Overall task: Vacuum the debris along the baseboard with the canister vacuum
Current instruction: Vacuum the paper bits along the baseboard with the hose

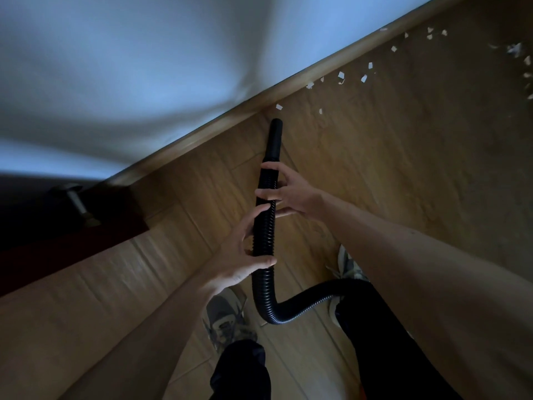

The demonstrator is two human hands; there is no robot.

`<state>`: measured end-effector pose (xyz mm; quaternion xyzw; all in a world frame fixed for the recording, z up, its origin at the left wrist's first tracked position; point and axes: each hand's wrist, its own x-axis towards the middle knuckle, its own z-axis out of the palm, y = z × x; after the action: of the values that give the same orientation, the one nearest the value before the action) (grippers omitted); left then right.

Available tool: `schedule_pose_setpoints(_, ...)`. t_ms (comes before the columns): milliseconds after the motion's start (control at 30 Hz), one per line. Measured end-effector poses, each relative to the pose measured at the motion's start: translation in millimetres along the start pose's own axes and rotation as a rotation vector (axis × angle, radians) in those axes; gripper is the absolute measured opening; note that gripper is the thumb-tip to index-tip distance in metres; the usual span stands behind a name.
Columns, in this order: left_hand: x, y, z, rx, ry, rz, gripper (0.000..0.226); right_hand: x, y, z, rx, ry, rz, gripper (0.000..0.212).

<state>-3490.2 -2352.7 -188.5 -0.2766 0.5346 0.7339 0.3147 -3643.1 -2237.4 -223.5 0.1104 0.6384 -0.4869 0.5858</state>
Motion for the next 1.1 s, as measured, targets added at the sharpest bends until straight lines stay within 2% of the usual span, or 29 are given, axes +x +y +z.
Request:
schedule_pose_setpoints(333, -3.1, -2.8, -3.9, -0.094, -0.014, -0.077, 0.087, 9.5, 4.7, -12.8, -0.003, -0.185, 0.036, 0.072)
schedule_pose_setpoints(600, 7.2, 2.7, 3.2, -0.108, 0.039, 0.050, 0.084, 20.3, -3.0, -22.4, 0.025, -0.157, -0.008, 0.070)
schedule_pose_setpoints(800, 12.5, 13.1, 4.4, -0.042, 0.000, -0.094, 0.085, 26.4, 0.2, -29.3, 0.011, -0.181, 0.024, 0.066)
schedule_pose_setpoints(1100, 22.0, 15.3, 5.8, -0.053, -0.053, -0.161, 0.099, 33.7, 5.1, -39.6, 0.031, -0.178, 0.016, 0.068)
